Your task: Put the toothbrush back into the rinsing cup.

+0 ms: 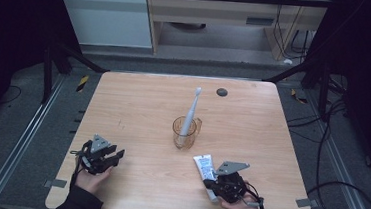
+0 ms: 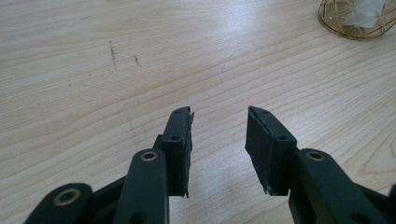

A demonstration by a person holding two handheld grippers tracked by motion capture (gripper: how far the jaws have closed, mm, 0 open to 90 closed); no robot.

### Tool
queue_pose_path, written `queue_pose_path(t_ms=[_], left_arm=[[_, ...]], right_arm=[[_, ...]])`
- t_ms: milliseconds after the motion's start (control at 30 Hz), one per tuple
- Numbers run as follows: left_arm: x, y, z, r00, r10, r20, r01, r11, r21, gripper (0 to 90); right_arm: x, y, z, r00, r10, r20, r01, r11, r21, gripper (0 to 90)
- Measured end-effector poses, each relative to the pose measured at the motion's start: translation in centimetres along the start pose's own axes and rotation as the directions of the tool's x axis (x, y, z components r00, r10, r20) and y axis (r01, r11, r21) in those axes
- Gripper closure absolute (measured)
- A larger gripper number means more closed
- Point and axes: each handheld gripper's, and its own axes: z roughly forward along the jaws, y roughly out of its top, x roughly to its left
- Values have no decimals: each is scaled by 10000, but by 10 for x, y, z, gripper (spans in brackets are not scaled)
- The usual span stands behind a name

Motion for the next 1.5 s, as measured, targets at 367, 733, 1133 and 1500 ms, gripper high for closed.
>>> queue_pose_path(t_ms=[367,733,1133,1500], left_arm=[[0,0,0,10000,9,-35,-9,10000,9,601],[2,0,1,10000,-46,-21,46,10000,-24,592],[2,0,2,10000,-87,-8,87,10000,4,580],[3,0,3,10000,-49,21,49,10000,84,576]], right_arm=[[-2,-2,-4,9999,115,58,-115,9998,158,900],[-8,8,-16,9942,744,781,-714,9966,-405,822],[-13,17,-20,9722,1117,2056,-1072,9937,-329,669],[-11,21,-10,9646,1407,2229,-1490,9886,209,504]])
